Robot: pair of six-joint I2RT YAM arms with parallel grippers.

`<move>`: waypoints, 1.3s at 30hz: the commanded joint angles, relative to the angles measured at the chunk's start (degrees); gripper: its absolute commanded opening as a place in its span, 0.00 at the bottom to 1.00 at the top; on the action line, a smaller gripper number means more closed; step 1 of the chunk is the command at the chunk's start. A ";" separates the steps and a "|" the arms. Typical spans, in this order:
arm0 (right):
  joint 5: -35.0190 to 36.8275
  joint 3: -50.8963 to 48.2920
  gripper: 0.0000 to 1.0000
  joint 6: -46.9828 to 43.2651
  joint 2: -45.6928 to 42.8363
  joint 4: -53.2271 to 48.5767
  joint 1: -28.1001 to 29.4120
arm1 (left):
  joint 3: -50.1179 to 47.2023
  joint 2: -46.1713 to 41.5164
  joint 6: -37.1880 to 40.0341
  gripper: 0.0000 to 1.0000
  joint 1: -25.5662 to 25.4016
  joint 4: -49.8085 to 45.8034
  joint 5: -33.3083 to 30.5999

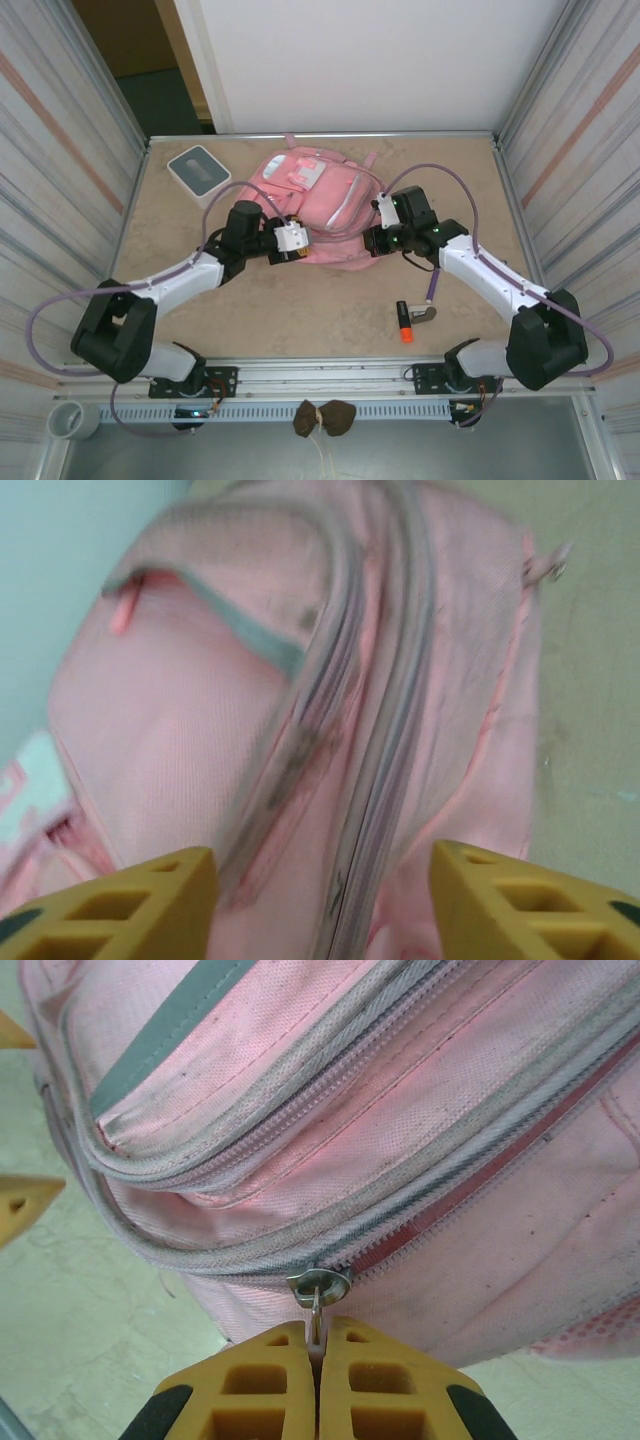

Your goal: Pack the student bag

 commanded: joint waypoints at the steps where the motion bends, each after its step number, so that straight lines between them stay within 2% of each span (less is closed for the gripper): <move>1: -3.79 -0.37 0.00 3.17 -3.16 2.40 1.30 | 1.46 -3.52 -3.12 0.68 -4.28 -0.02 -3.53; 5: -4.11 -0.16 0.00 4.39 -3.54 3.33 2.71 | 5.16 -1.27 -1.01 0.71 -10.59 -2.23 -10.47; 10: -4.97 -0.34 0.00 5.37 -4.07 4.87 4.20 | 8.71 4.60 1.42 0.64 -14.62 -0.24 -15.92; 16: -4.57 -2.03 0.00 4.90 -5.74 5.41 4.87 | 10.27 8.11 3.39 0.36 -14.67 -0.11 -18.45; 18: -3.68 -2.74 0.00 4.34 -6.13 5.13 4.58 | 9.49 8.04 3.72 0.22 -14.07 0.62 -18.17; 20: -1.93 -3.23 0.00 3.52 -6.08 4.40 3.95 | 8.38 7.24 3.66 0.09 -12.90 1.22 -16.27; 23: 1.78 -3.33 0.00 2.28 -5.29 2.55 2.87 | 6.48 5.23 3.55 0.00 -11.05 2.17 -11.93; 34: 18.18 -0.80 0.00 0.28 -2.96 -4.34 0.44 | 1.39 0.69 1.83 0.00 -4.59 5.45 -1.88; 39: 20.32 0.66 0.00 0.14 -2.01 -5.88 -2.45 | -1.60 -0.99 -0.05 0.00 -1.85 7.53 1.03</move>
